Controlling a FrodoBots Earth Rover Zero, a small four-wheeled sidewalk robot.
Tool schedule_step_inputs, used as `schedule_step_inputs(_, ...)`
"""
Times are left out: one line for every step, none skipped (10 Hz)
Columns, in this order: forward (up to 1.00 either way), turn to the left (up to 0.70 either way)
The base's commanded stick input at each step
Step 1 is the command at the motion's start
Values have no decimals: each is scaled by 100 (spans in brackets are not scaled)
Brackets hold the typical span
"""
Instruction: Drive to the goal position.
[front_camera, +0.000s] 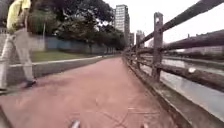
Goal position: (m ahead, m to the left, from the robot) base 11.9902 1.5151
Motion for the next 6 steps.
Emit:
schedule_step_inputs(100,0)
schedule_step_inputs(100,-1)
schedule_step_inputs(100,-11)
schedule_step_inputs(100,-31)
schedule_step_inputs(100,-31)
schedule_step_inputs(100,0)
